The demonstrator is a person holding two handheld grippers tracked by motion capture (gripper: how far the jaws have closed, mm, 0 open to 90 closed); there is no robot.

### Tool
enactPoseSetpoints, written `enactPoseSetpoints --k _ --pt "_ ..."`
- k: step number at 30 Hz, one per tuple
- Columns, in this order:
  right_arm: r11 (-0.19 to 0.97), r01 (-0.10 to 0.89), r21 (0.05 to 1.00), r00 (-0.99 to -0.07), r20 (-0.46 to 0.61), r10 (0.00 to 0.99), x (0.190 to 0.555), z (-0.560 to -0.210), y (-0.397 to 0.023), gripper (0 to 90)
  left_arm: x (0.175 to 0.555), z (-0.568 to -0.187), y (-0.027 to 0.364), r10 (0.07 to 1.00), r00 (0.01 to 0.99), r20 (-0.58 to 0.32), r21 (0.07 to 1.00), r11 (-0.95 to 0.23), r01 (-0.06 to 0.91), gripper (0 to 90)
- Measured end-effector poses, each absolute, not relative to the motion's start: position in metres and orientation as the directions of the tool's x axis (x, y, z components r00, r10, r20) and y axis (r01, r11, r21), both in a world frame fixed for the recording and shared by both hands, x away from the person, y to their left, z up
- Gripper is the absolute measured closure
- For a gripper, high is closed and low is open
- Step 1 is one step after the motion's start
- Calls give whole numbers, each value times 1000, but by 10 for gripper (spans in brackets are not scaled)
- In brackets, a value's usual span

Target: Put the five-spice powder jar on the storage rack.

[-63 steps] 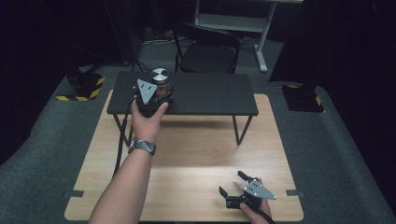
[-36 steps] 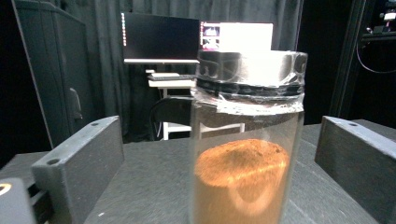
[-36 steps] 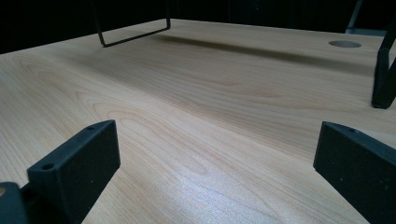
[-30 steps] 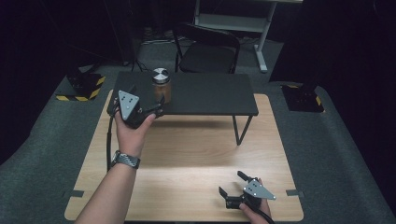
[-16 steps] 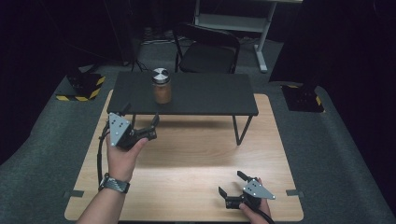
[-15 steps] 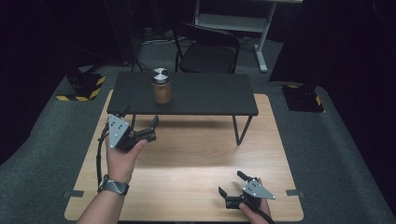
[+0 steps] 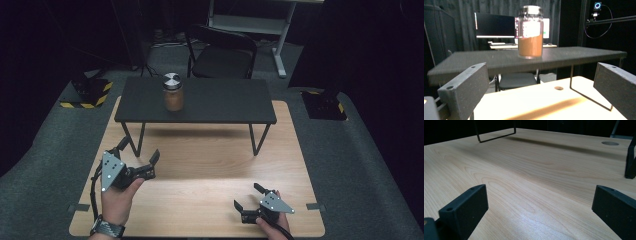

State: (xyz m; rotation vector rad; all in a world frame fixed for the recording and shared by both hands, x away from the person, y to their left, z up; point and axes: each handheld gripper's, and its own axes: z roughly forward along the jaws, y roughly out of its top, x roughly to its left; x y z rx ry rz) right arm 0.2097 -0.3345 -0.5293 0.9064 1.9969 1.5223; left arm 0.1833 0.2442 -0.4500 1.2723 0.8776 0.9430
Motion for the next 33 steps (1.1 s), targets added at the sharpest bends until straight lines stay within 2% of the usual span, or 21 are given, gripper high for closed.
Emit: enactPoseSetpoints --k 9,19,25,33 --pt "167 221 961 -670 25 741 209 -529 -334 4 162 -478 255 921 389 -25 996 56 -68 5" --pt "166 220 961 -669 25 743 209 -530 -334 4 153 -496 261 913 407 -28 999 33 -5 5" --pt "166 221 961 -670 26 742 209 -530 -334 4 149 -506 262 911 412 -13 1000 16 -3 5" --pt "164 220 962 -671 27 741 210 -530 -335 4 144 -524 265 915 401 -51 998 35 47 5"
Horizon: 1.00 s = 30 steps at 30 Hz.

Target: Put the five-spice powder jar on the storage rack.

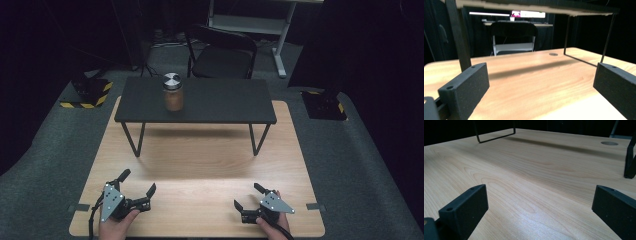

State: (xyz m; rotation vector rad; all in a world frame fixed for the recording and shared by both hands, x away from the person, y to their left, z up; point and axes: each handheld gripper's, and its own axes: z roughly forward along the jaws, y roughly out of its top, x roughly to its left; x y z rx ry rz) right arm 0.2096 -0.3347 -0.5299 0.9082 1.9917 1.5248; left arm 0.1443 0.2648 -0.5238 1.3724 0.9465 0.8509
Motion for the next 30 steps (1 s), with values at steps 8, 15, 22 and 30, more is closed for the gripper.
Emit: enactPoseSetpoints --k 8,15,22,30 --pt "162 221 962 -669 28 743 209 -530 -334 4 140 -537 268 916 395 -70 996 43 76 5" --pt "154 219 964 -665 32 746 209 -531 -335 4 138 -545 268 915 396 -71 994 31 107 5" --pt "144 229 963 -668 47 743 211 -531 -336 4 142 -552 272 916 387 -111 985 48 168 6" --pt "166 220 961 -676 27 737 212 -530 -335 4 140 -549 275 916 388 -101 978 19 208 6"
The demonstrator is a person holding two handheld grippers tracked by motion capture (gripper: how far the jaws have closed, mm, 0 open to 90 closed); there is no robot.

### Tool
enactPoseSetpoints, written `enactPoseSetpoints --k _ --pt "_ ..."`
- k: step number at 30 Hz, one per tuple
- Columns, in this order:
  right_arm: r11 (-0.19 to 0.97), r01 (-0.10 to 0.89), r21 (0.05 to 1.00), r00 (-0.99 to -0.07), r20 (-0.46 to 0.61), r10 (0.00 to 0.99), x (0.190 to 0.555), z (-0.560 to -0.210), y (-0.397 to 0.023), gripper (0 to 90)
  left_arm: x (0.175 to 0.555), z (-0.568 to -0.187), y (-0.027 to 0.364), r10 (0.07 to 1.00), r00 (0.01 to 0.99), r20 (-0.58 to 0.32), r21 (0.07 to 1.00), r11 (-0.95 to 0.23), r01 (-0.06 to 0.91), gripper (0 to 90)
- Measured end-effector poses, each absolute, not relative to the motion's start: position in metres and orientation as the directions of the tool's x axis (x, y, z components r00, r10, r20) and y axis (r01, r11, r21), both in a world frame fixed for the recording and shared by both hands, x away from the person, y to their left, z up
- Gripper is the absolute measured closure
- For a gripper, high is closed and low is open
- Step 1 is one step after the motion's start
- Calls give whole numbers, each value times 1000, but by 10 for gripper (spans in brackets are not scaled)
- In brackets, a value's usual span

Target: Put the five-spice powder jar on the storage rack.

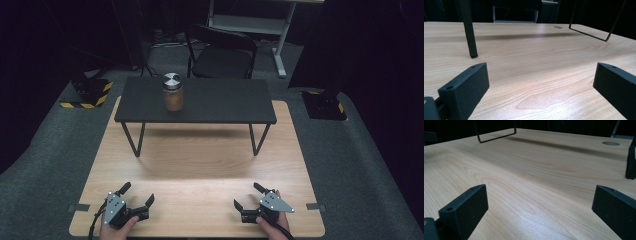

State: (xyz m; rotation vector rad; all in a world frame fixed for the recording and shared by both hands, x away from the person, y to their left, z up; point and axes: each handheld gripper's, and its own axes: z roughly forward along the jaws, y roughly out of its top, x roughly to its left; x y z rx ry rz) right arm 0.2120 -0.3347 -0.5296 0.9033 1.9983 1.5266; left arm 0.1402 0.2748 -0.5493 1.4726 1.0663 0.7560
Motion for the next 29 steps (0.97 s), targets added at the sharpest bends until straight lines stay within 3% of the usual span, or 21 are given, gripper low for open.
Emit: enactPoseSetpoints --k 22,29 --pt "159 231 960 -669 38 743 212 -529 -334 4 141 -549 273 902 423 -84 979 -4 202 6" --pt "149 231 962 -664 44 747 211 -530 -335 4 141 -547 267 901 433 -15 980 -72 184 8"
